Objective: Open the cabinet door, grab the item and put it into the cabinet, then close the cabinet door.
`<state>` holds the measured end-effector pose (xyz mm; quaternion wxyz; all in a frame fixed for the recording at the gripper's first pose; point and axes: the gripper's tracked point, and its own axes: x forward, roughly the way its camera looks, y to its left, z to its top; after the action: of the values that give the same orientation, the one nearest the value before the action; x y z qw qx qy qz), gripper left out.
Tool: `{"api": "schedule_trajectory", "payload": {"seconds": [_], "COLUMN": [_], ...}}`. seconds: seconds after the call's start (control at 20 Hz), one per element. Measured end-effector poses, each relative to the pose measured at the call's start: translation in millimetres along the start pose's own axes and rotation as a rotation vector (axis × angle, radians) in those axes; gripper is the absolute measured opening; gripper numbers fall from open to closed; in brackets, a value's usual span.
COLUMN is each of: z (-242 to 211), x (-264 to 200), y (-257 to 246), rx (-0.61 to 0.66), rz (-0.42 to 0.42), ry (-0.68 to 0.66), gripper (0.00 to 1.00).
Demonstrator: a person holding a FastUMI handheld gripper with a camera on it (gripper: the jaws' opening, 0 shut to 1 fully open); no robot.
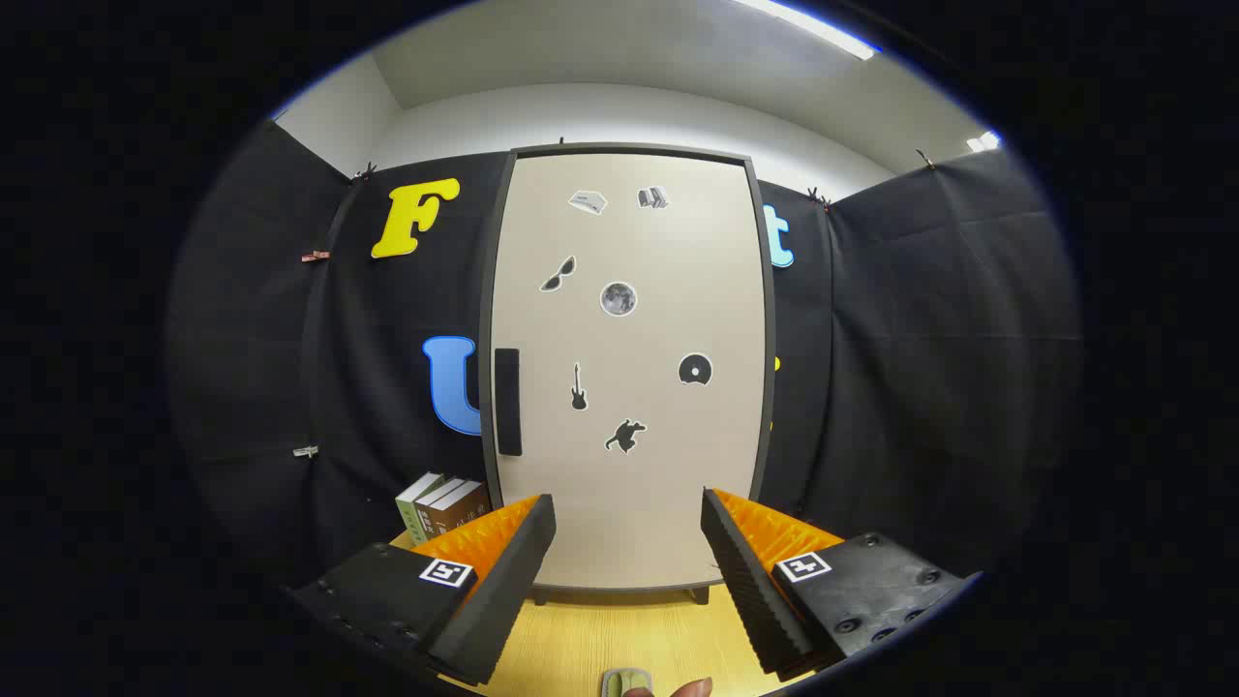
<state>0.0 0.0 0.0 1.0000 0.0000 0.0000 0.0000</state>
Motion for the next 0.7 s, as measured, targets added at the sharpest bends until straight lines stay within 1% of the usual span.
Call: {"api": "schedule_trajectory", "payload": {"seconds": [0.45,0.55,0.7], "z": [-8,-8,-7], "x": [3,3,4], "y": [9,10,19], "rx": [0.002,-0.016,-0.003], "rz": [0.016,0.008,0.027], "ry": [0.028,0.025,0.021], "gripper": [0.98,0.98,0.97]}}
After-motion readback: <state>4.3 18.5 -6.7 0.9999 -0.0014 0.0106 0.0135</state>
